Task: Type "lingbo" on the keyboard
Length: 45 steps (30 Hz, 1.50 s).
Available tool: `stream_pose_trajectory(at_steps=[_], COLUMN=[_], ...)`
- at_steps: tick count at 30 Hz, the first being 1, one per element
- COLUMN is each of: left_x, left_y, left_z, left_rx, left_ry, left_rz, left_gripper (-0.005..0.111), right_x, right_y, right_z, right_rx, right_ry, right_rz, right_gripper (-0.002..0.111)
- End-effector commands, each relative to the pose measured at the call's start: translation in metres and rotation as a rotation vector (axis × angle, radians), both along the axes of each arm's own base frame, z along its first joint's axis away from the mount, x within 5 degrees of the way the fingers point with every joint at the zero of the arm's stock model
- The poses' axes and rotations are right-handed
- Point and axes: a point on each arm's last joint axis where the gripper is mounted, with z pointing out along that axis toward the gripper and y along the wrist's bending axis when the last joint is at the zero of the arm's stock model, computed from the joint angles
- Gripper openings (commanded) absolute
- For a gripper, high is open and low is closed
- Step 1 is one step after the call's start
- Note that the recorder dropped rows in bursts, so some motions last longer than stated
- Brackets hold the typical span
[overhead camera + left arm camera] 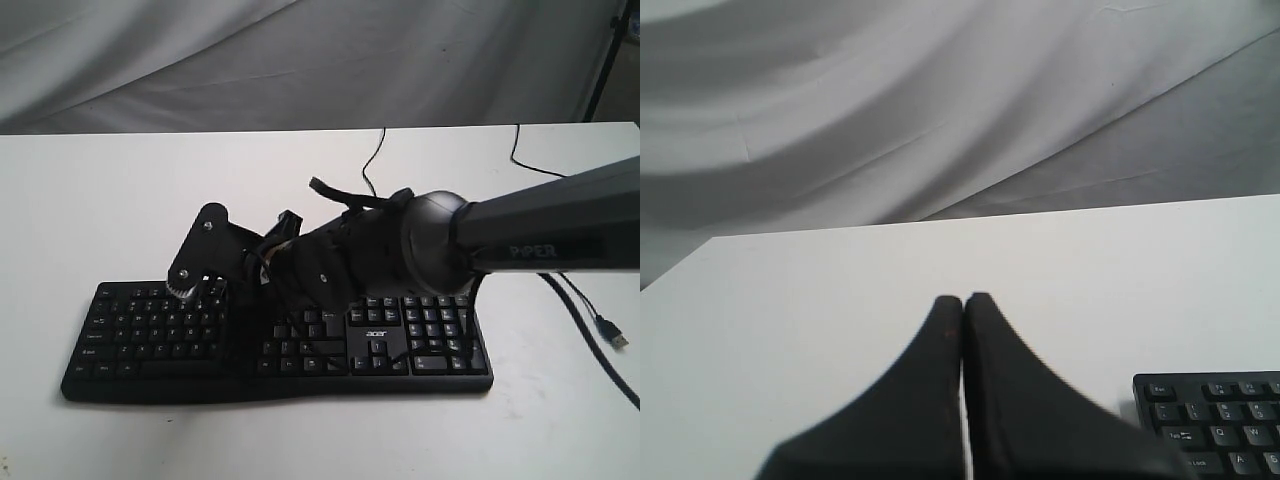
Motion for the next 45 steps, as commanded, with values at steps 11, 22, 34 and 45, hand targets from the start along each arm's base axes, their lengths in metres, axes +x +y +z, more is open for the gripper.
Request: stream_pose_trajectory(at_steps=[11,22,34,45], left_x=[0.000,0.000,0.000,0.000], left_y=[0.000,0.000,0.000,0.000], left_z=[-0.002,-0.002,-0.002,-0.002], left_rx=[-0.004,-0.004,-0.004,-0.004], left_ry=[0.004,0.004,0.004,0.004], left_rz=[-0.004,-0.004,-0.004,-0.004], left_gripper=[0.001,0.001,0.001,0.001], right_x=[-0.024,-0.030,-0.028,-0.028], right_y=[0.026,0.026,0.026,0.026], right_z=[0.013,0.003,-0.009,-0.009], right_rx=[-0.010,0.021,0.021,0.021], right_ry=[0.024,-0.013,-0.003,-0.003], right_rz=[0.087,0.071,0.059,0.059], right_gripper=[0.000,0.000,0.000,0.000])
